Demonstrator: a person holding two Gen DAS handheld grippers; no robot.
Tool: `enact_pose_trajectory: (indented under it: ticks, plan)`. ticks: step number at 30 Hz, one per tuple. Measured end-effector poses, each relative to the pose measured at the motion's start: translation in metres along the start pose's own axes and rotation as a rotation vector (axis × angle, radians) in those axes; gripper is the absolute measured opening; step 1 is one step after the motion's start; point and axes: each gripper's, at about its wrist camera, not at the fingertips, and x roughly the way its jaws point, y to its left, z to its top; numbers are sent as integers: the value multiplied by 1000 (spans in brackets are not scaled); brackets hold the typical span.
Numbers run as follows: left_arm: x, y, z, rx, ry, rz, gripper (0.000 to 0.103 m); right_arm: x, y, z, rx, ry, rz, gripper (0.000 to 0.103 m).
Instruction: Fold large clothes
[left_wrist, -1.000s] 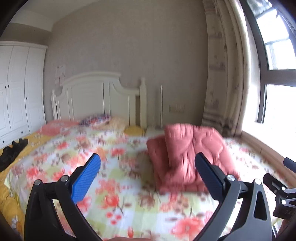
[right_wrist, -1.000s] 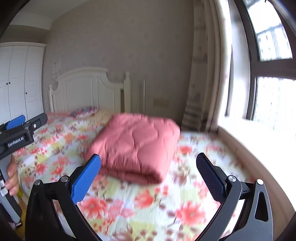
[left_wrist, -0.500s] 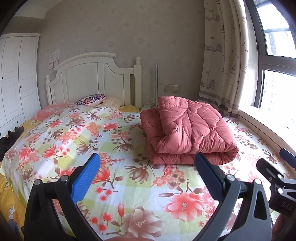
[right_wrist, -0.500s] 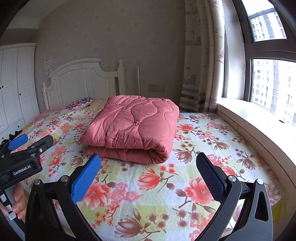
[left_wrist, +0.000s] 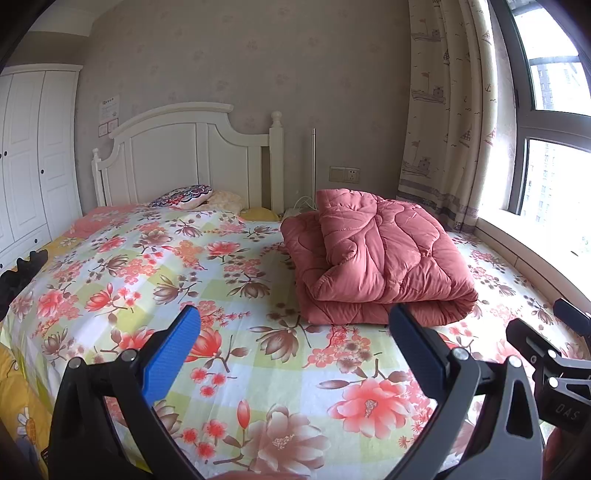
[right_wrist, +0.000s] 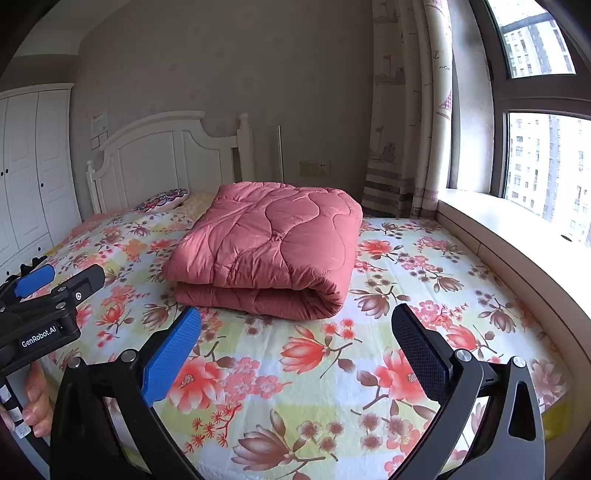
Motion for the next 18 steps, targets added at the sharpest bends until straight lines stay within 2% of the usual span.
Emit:
enact_pose_trajectory:
  ticks: [18]
  plan:
    - [1, -1, -3, 8, 11, -7, 101, 2, 0, -2, 17, 12, 4, 99]
